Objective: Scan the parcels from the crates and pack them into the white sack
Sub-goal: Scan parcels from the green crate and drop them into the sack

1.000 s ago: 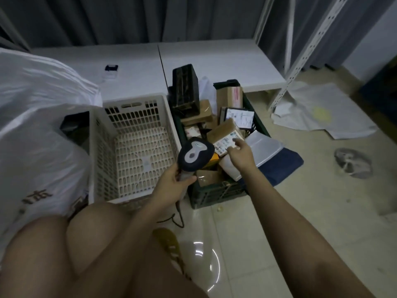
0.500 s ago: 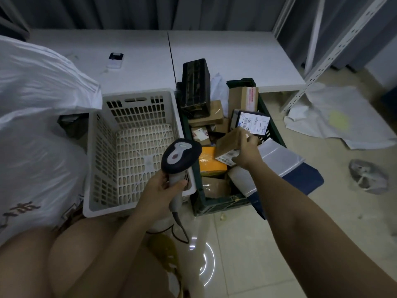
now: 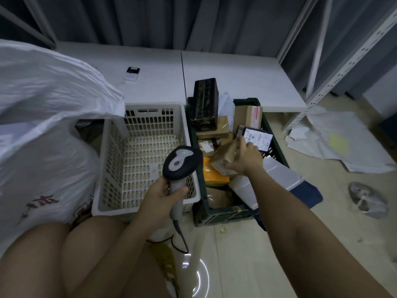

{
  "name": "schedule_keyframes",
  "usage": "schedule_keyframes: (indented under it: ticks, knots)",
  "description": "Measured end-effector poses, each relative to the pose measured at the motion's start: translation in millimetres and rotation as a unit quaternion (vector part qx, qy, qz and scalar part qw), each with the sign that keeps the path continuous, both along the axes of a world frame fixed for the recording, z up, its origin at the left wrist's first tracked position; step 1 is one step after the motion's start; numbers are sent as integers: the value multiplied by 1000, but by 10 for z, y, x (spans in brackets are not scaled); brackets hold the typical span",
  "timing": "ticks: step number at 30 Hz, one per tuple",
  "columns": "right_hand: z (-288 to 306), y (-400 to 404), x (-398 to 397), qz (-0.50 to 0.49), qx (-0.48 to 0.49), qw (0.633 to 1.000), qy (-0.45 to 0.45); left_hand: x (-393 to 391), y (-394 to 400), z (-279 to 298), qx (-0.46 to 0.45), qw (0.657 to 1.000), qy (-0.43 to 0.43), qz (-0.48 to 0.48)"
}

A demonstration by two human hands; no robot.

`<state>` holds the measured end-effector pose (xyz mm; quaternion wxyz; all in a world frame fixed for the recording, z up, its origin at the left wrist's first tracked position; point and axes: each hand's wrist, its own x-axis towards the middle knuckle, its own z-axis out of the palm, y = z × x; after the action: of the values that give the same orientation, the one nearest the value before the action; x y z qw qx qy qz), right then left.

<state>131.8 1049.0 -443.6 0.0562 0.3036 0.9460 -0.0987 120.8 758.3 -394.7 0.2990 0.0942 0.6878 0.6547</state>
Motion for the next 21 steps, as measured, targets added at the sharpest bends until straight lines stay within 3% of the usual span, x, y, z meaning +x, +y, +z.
schedule_keyframes:
  ticks: [2, 6, 9, 14, 18, 21]
  knots:
    - [110, -23, 107, -100, -157, 974, 129, -17, -61, 67, 17, 1000, 2, 11]
    - [462, -452, 405, -180, -438, 820, 323, -56, -109, 230, 44, 998, 10, 33]
    - [600, -915, 578, -205, -532, 731, 374, -39, -73, 394, 59, 996, 38, 56]
    - [757, -1577, 583, -240, -594, 647, 413, 6, -100, 668, 113, 989, 59, 81]
    - [957, -1840, 507, -136, -624, 665, 388, -54, -358, 860, 126, 983, 93, 101]
    - [1137, -1913, 442, -111, -616, 693, 358, -97, -575, 966, 125, 979, 126, 96]
